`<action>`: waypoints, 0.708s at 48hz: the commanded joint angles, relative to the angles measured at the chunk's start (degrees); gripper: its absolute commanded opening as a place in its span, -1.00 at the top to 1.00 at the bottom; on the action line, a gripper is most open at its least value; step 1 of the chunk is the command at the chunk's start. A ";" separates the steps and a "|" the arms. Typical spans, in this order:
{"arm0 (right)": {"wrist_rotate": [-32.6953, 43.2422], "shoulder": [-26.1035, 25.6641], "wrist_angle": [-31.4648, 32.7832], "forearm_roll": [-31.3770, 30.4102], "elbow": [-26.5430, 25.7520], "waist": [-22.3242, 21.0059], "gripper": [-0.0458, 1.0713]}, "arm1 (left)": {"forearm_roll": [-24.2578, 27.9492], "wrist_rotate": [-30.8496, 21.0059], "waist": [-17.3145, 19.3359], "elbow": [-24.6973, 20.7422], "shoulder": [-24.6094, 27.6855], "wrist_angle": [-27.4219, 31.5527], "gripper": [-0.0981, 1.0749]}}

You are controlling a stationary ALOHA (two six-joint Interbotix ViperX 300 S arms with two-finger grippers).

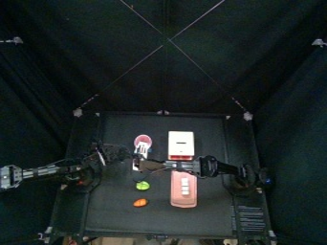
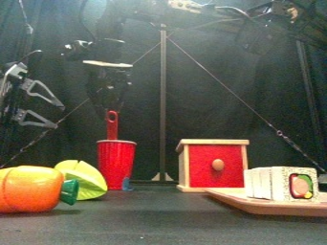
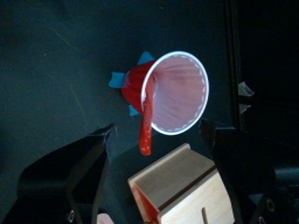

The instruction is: Grab knfie

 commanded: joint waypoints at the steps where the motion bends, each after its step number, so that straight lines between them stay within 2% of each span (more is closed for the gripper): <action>1: 0.09 -1.58 0.26 0.09 -1.58 -0.62 -0.94 | 0.09 0.09 0.18 -0.70 0.26 -0.18 -0.82; 34: -0.26 -0.53 1.14 1.93 -0.62 -2.29 -0.94 | 0.09 0.09 0.26 -0.53 0.35 0.00 -0.82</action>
